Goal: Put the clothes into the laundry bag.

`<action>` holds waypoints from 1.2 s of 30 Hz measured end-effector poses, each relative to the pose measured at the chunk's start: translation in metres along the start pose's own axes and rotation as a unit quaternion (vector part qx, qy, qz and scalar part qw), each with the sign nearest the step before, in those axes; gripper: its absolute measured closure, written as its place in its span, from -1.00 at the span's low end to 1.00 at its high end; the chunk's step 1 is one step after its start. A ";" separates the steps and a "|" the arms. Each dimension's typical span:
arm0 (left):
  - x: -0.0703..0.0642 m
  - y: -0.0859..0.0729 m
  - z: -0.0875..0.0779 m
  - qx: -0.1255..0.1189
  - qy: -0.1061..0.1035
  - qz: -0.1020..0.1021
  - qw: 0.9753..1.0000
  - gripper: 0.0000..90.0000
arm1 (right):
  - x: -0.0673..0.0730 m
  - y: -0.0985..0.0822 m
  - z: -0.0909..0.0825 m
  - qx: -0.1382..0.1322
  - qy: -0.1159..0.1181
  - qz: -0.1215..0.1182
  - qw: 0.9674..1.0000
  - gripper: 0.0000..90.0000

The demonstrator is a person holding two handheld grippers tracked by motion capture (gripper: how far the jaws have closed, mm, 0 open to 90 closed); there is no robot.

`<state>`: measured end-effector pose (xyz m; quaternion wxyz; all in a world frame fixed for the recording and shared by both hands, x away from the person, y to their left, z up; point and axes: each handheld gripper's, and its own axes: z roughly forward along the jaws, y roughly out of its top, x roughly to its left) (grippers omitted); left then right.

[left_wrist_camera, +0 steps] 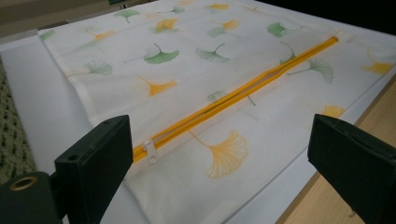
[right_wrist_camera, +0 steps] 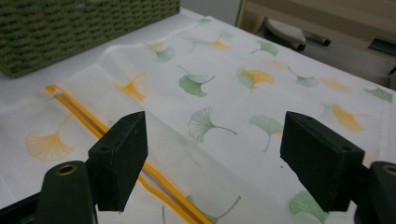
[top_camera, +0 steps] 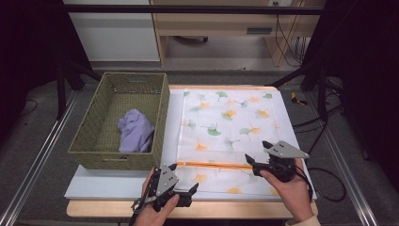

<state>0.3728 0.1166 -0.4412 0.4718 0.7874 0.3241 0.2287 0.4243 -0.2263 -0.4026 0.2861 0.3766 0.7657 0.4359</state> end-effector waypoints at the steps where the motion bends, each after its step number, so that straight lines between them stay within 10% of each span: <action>1: 0.000 -0.001 0.000 0.001 -0.003 -0.003 1.000 -0.85 | 0.000 0.001 0.006 0.011 0.003 -0.008 1.000 -0.47; 7: -0.004 -0.002 0.001 0.000 -0.002 0.000 1.000 -0.85 | 0.004 -0.003 0.037 0.053 0.036 -0.024 0.998 -0.48; 15: -0.004 -0.004 0.000 -0.002 -0.003 0.007 1.000 -0.83 | 0.006 -0.007 0.046 0.060 0.090 -0.023 0.994 0.25; 21: -0.002 -0.005 0.001 -0.001 -0.004 -0.004 1.000 -0.81 | 0.014 -0.024 0.055 0.096 0.085 -0.065 0.990 0.58; 36: -0.002 -0.007 0.004 0.011 -0.003 0.000 1.000 -0.81 | 0.019 -0.032 0.079 0.131 0.090 -0.086 0.984 0.36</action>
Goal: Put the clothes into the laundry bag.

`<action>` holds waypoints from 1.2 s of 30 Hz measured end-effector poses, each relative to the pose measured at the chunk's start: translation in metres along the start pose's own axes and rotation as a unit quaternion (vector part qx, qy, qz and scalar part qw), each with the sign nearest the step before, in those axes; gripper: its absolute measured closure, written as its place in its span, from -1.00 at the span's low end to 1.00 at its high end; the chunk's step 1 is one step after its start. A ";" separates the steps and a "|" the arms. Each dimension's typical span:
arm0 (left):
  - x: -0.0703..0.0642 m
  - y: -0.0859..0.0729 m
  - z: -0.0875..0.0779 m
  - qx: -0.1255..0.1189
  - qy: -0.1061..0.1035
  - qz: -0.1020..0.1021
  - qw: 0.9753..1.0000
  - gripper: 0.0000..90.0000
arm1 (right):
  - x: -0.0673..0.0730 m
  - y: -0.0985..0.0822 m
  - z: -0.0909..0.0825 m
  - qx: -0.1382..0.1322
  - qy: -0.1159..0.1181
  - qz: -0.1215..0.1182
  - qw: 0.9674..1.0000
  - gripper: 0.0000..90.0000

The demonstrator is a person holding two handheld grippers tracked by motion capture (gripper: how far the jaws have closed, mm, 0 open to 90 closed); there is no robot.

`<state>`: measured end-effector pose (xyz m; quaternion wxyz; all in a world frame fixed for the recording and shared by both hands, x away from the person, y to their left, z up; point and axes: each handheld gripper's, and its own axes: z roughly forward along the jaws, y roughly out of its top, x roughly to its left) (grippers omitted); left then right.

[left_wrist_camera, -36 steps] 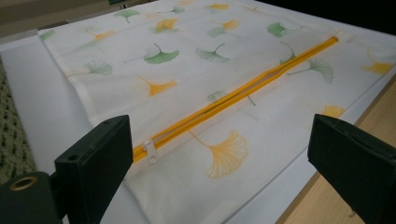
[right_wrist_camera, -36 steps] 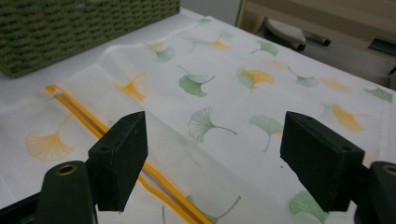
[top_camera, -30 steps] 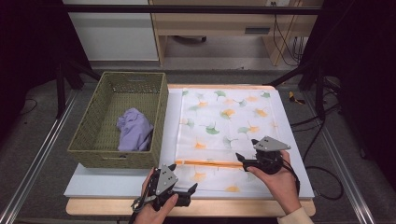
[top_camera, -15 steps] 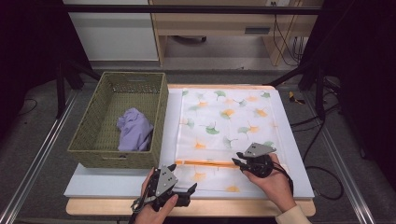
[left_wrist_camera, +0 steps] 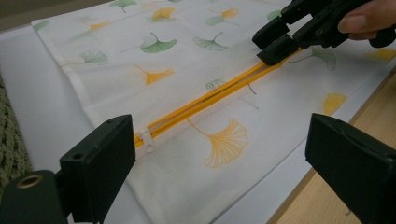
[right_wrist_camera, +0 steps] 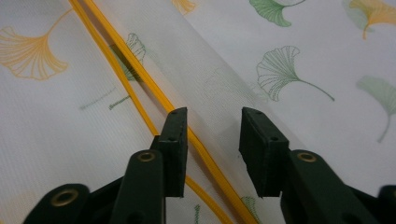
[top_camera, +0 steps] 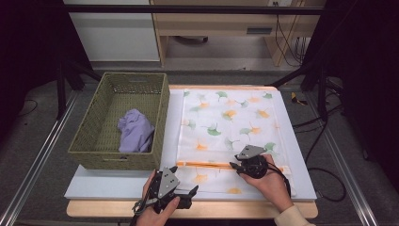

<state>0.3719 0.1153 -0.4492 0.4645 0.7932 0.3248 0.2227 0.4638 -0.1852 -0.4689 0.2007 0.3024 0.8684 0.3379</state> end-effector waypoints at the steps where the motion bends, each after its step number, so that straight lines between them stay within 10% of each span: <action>1: 0.000 0.000 0.000 0.001 -0.001 0.000 1.000 -0.81 | 0.000 0.000 0.001 0.000 -0.002 0.004 1.000 0.32; 10: 0.000 -0.001 0.001 0.004 -0.001 0.000 1.000 -0.81 | -0.005 -0.003 0.006 0.014 0.015 0.035 0.999 0.34; 24: -0.002 -0.003 0.004 0.005 -0.006 -0.013 1.000 -0.81 | -0.012 0.001 0.013 0.027 0.014 0.054 0.998 0.95; 36: -0.004 -0.002 0.003 0.009 0.002 -0.002 1.000 -0.81 | -0.016 0.014 -0.009 -0.018 -0.002 0.075 0.997 0.97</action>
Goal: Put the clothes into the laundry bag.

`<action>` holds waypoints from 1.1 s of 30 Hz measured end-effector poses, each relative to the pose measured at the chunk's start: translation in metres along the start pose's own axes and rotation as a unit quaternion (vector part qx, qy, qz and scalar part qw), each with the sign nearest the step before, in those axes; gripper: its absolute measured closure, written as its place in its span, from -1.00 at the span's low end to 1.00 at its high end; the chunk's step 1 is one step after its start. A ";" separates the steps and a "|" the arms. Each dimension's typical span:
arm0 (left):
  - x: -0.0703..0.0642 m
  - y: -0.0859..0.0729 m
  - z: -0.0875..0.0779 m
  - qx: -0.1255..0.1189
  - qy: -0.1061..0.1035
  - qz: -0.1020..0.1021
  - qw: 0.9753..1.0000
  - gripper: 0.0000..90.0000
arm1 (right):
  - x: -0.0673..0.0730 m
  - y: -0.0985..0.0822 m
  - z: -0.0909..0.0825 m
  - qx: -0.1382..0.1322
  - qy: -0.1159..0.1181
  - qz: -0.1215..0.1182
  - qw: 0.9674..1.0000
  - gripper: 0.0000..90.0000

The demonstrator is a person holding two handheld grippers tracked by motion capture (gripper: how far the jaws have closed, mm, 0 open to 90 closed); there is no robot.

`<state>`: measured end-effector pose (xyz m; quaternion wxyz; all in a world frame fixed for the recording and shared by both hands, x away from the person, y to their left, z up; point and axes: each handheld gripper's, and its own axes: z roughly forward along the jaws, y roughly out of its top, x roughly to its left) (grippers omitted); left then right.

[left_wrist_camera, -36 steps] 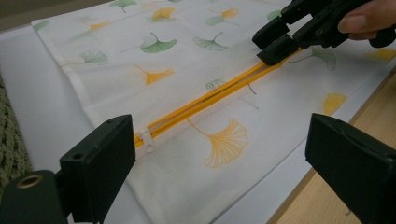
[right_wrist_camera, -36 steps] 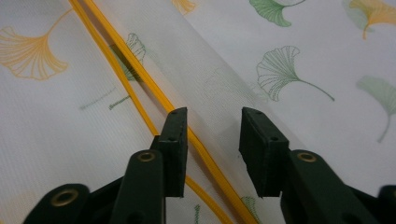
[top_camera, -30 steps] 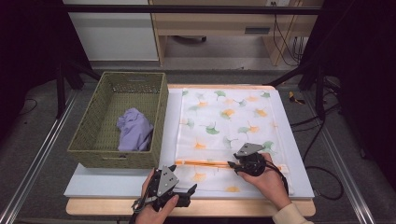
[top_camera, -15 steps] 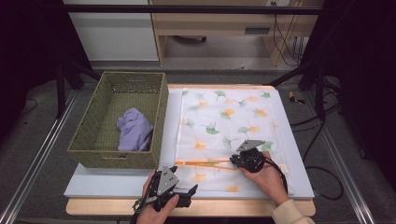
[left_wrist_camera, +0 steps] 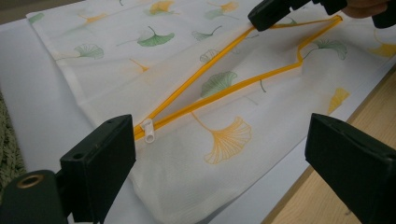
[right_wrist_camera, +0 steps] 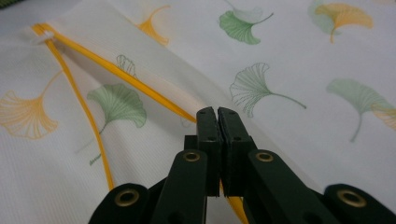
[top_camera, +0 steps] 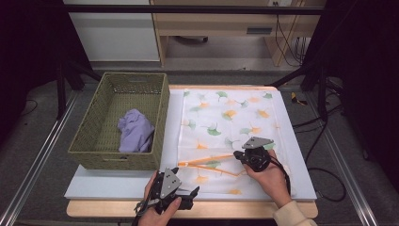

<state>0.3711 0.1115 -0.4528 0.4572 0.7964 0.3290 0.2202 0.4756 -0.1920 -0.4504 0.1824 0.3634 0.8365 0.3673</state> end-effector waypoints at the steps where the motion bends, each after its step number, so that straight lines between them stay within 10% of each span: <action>1: 0.000 0.000 0.000 0.001 0.000 0.001 1.000 -0.81 | -0.001 0.002 -0.002 -0.007 -0.001 0.000 1.000 0.97; 33: -0.002 0.000 0.003 0.016 0.009 0.018 1.000 -0.82 | -0.003 0.034 -0.033 -0.076 0.020 0.057 0.995 0.98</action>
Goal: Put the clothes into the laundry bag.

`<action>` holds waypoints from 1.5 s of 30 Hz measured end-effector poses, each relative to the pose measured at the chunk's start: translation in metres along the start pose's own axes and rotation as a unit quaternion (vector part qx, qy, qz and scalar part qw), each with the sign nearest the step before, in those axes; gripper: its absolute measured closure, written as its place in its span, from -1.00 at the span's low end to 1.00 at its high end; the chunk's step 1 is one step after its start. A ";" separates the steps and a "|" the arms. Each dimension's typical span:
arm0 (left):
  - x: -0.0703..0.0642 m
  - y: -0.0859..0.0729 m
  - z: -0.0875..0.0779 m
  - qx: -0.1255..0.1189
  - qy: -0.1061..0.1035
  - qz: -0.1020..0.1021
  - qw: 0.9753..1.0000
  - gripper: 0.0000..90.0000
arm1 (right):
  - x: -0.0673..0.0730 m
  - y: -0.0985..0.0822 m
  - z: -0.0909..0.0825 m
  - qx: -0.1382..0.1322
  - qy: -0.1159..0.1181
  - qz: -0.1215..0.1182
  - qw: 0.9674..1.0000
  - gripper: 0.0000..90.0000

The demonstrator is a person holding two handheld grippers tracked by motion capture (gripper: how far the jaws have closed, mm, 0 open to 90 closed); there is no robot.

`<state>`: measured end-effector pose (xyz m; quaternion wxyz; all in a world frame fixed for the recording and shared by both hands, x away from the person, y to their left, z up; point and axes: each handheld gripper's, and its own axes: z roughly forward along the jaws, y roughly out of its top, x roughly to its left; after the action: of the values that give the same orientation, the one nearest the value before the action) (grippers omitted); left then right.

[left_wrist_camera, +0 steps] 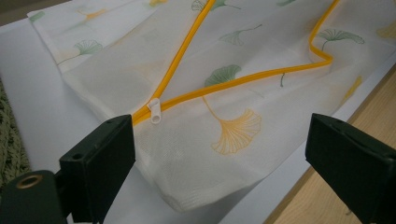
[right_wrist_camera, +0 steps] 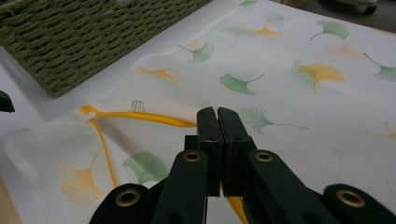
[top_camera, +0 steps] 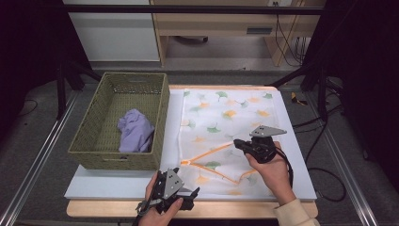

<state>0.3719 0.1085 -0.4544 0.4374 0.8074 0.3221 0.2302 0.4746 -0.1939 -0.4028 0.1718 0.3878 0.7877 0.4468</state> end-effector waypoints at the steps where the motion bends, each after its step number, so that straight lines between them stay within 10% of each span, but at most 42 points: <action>1: 0.000 0.000 0.000 0.000 0.000 -0.001 1.000 -0.82 | 0.001 0.000 0.000 0.000 -0.002 -0.003 1.000 0.98; 11: 0.004 0.007 -0.008 -0.005 -0.013 -0.010 1.000 -0.84 | 0.001 -0.007 -0.001 -0.015 0.000 -0.012 1.000 0.98; 21: 0.022 0.049 -0.017 0.015 0.033 0.039 0.999 -0.77 | 0.000 -0.010 -0.003 -0.027 0.006 -0.004 1.000 0.98; 32: 0.041 0.078 -0.025 0.044 0.006 0.051 0.998 -0.81 | -0.002 -0.012 -0.005 -0.031 0.012 0.000 0.999 0.97; 45: 0.060 0.082 -0.041 0.070 0.020 0.063 0.995 -0.82 | -0.002 -0.013 -0.004 -0.026 0.010 -0.001 1.000 0.97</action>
<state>0.4123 0.1408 -0.3576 0.3575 0.8499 0.2952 0.2502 0.4675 -0.2021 -0.4114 0.1743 0.3779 0.7777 0.4711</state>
